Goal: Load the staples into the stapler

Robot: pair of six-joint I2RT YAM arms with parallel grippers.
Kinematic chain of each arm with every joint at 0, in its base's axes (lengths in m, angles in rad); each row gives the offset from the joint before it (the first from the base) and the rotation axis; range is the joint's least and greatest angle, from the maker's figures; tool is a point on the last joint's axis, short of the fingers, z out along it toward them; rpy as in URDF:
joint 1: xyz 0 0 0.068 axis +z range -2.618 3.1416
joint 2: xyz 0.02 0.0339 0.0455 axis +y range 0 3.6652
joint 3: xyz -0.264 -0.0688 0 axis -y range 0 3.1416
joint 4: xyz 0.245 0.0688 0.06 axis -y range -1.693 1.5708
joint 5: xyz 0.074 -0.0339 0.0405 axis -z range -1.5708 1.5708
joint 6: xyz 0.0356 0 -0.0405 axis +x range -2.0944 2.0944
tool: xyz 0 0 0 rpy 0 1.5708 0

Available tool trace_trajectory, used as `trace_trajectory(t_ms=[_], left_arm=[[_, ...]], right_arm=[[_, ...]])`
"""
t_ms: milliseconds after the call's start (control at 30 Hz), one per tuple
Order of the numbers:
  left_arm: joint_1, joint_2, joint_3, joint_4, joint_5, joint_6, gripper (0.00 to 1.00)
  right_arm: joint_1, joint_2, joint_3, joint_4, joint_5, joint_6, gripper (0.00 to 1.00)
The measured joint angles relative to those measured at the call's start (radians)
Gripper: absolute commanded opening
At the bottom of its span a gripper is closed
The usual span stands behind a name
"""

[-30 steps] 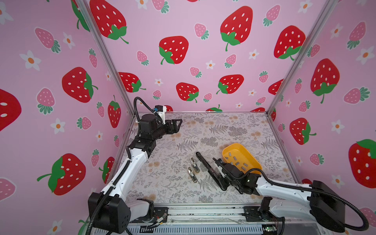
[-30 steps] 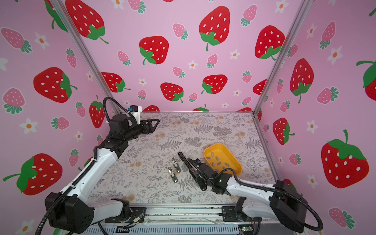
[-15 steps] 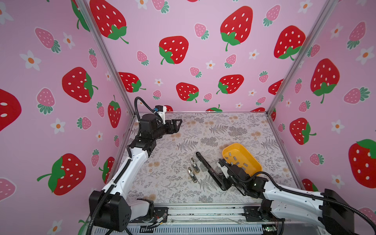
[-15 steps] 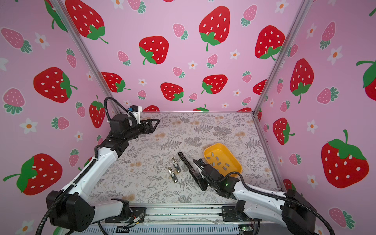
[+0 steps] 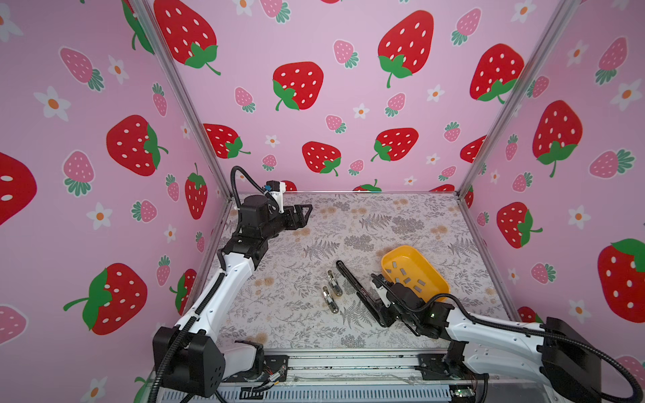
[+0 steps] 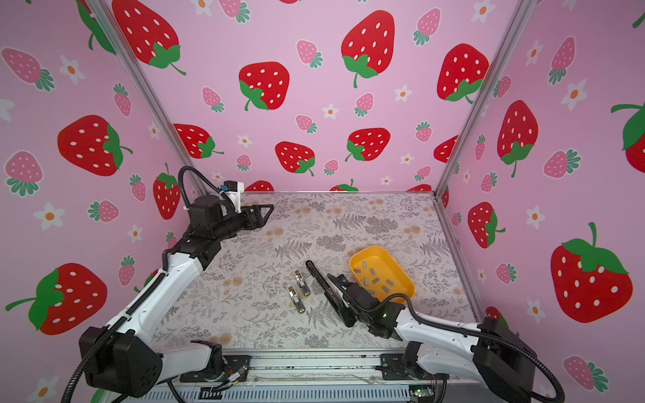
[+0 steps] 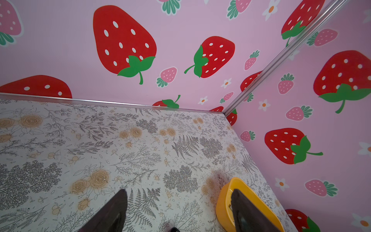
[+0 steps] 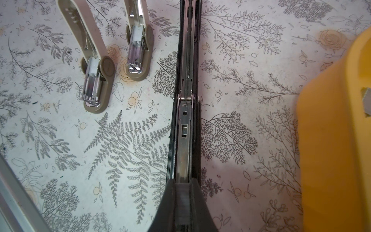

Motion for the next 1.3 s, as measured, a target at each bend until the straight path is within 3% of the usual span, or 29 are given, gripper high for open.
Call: trace_trajectory(t_ms=[567,900,1300], left_arm=[[0.000,0.000,0.000,0.000,0.000,0.000,0.82],[0.002,0.000,0.002,0.000,0.000,0.000,0.82],[0.003,0.000,0.004,0.000,0.000,0.000,0.82]], right_arm=[[0.000,0.018,0.001,0.007,0.000,0.000,0.09],[0.000,-0.113,-0.016,0.023,0.001,0.000,0.09],[0.000,-0.011,-0.016,0.026,-0.007,0.000,0.08]])
